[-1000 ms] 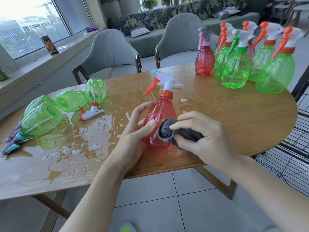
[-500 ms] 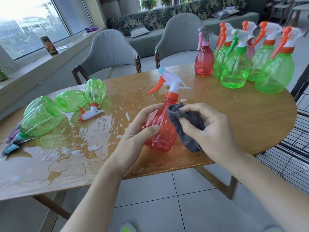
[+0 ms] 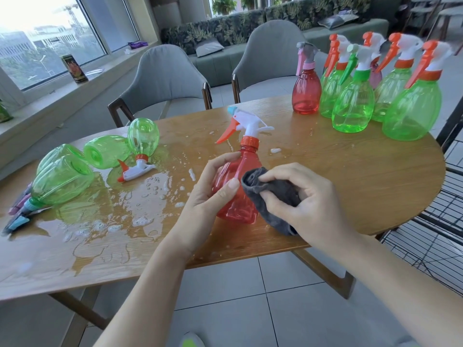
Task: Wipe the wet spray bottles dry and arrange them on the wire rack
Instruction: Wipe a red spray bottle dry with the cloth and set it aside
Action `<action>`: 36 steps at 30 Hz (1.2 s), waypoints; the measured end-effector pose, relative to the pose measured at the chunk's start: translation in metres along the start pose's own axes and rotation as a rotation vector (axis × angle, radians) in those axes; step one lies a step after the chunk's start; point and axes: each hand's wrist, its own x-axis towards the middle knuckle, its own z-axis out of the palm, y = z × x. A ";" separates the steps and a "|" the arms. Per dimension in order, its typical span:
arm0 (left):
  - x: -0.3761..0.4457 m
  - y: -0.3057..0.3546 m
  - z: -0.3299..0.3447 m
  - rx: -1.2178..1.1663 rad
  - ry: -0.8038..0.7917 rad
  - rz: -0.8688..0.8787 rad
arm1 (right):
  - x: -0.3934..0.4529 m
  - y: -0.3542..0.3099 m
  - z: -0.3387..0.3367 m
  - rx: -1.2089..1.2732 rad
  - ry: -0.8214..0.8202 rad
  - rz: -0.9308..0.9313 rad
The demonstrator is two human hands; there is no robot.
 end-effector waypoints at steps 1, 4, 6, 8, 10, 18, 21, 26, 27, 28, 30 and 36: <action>0.000 0.001 0.001 -0.017 0.004 -0.005 | 0.000 0.000 -0.001 -0.017 -0.009 -0.022; 0.001 0.004 0.002 -0.078 -0.006 -0.036 | 0.004 0.000 -0.003 -0.040 0.024 -0.056; 0.001 0.002 0.003 -0.103 -0.004 -0.036 | 0.007 -0.001 -0.002 -0.032 0.047 -0.046; 0.001 0.001 0.003 -0.130 0.010 -0.036 | 0.005 -0.001 0.000 -0.027 0.041 -0.046; 0.001 -0.002 0.004 -0.136 0.045 -0.041 | 0.000 0.000 0.002 -0.042 0.004 -0.079; 0.004 -0.001 0.003 -0.241 0.109 -0.093 | -0.015 -0.001 0.012 -0.182 -0.117 -0.264; 0.003 0.002 0.002 -0.295 0.120 -0.122 | -0.014 0.000 0.011 -0.227 -0.137 -0.315; 0.003 0.000 -0.001 -0.347 0.106 -0.116 | -0.014 0.005 0.005 -0.266 -0.145 -0.320; 0.002 -0.001 -0.001 -0.357 0.097 -0.116 | -0.013 0.005 0.004 -0.264 -0.142 -0.317; 0.002 -0.001 -0.002 -0.359 0.084 -0.113 | -0.013 0.005 0.004 -0.256 -0.138 -0.314; 0.001 -0.002 -0.004 -0.339 0.057 -0.101 | -0.011 0.004 0.005 -0.231 -0.112 -0.298; -0.004 -0.002 -0.011 -0.257 -0.022 -0.099 | 0.015 0.001 -0.005 -0.247 0.089 -0.220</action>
